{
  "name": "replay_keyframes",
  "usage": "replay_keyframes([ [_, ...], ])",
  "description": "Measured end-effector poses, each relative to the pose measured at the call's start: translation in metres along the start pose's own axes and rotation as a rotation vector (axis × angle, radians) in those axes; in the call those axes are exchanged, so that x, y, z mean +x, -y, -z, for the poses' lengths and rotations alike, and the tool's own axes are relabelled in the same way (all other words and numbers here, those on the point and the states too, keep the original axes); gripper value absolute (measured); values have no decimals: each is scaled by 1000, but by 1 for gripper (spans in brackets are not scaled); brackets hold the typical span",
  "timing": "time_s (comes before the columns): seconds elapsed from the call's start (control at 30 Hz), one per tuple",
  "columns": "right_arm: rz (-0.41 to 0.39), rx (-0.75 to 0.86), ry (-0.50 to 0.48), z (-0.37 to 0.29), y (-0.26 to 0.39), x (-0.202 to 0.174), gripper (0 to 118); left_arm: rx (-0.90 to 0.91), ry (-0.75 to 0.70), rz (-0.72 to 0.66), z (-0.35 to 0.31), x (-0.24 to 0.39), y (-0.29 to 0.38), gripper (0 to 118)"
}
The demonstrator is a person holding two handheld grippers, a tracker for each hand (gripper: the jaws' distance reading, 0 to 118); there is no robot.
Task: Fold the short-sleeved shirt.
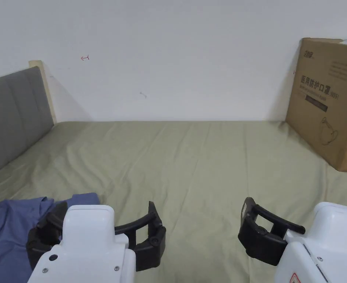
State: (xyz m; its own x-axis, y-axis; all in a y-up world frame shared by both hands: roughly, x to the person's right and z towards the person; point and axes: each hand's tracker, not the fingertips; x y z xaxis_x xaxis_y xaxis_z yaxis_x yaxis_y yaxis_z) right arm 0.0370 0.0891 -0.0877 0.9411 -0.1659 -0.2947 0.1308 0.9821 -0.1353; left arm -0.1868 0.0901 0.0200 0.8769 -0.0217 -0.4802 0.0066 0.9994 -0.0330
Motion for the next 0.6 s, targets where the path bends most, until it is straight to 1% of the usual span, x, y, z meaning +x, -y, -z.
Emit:
replay_keyframes([
  [0.07,-56,17,13,-6,-4,-4,114,0,13,-34,0,-4,-6,118],
  [0.1,-85,30,20,-7,-5,-5,110,-9,17,-57,0,-6,-8,117],
  [0.13,-109,54,19,-10,-6,-6,93,-15,30,-73,-1,-7,-10,110],
  [0.17,-123,72,22,-14,-7,-7,68,-8,40,-80,-2,-8,-10,96],
  [0.2,-124,76,27,-14,-9,-8,40,-4,35,-76,-2,-8,-10,72],
  [0.23,-118,75,31,-14,-10,-7,14,1,22,-63,-2,-6,-9,36],
  [0.27,-109,73,30,-14,-12,-6,11,6,-6,-38,-2,-5,-9,15],
  [0.3,-93,69,25,-17,-13,-3,9,3,-23,-19,-2,-3,-8,7],
  [0.33,-75,61,-5,-17,-13,1,1,10,-16,-16,-2,-3,-8,3],
  [0.37,-82,50,-20,-16,-13,2,0,11,-9,-19,-3,-4,-8,0],
  [0.4,-89,47,-15,-16,-12,2,0,-1,16,-29,-3,-6,-9,0],
  [0.47,-102,36,17,-15,-12,2,0,-17,0,-47,-2,-8,-12,0],
  [0.53,-97,35,2,-15,-12,3,0,-14,14,-50,-2,-10,-12,0],
  [0.6,-127,31,-1,-13,-11,-1,0,-22,-3,-29,-1,-9,-15,0],
])
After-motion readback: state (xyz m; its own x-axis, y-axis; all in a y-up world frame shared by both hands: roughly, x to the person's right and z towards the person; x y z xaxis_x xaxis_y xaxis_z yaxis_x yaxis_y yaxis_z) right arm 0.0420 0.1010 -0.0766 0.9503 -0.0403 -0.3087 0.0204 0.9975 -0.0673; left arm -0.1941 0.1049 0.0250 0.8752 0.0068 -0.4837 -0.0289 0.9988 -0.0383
